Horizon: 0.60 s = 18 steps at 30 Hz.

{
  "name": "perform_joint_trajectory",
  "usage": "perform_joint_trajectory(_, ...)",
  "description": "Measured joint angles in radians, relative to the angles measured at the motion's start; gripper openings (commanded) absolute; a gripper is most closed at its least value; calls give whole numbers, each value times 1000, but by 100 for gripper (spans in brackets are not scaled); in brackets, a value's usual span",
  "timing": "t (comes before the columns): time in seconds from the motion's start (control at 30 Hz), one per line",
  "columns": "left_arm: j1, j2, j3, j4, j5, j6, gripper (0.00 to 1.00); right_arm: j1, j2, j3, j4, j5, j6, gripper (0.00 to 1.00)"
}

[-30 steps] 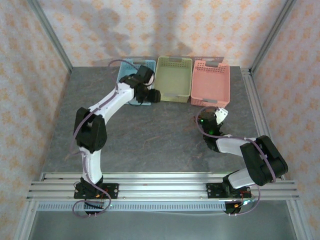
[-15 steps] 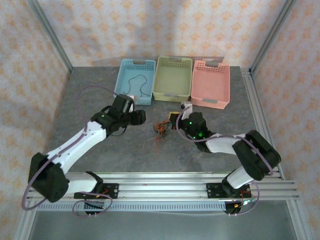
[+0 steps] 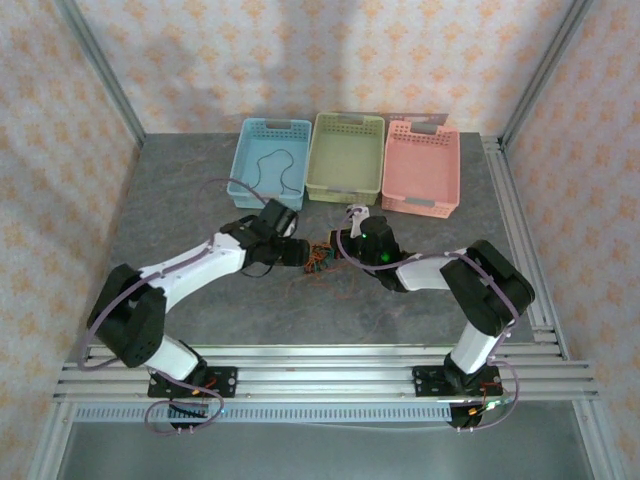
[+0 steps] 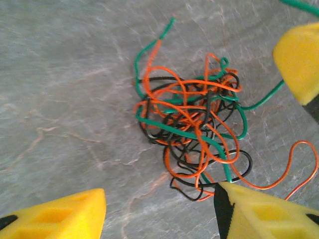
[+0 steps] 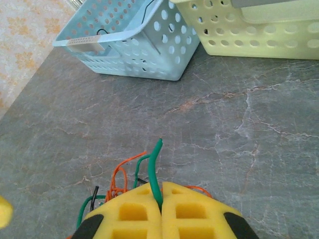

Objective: Untangle the cables

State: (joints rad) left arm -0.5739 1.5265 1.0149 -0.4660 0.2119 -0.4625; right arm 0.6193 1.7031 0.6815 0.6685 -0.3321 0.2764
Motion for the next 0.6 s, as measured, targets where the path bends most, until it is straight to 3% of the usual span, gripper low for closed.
perform_joint_trajectory(0.4,-63,107,93,-22,7,-61,60,-27,0,0,-18,36,29,0)
perform_joint_trajectory(0.6,-81,135,149,-53,-62,-103,61,-27,0,0,-18,40,30,0)
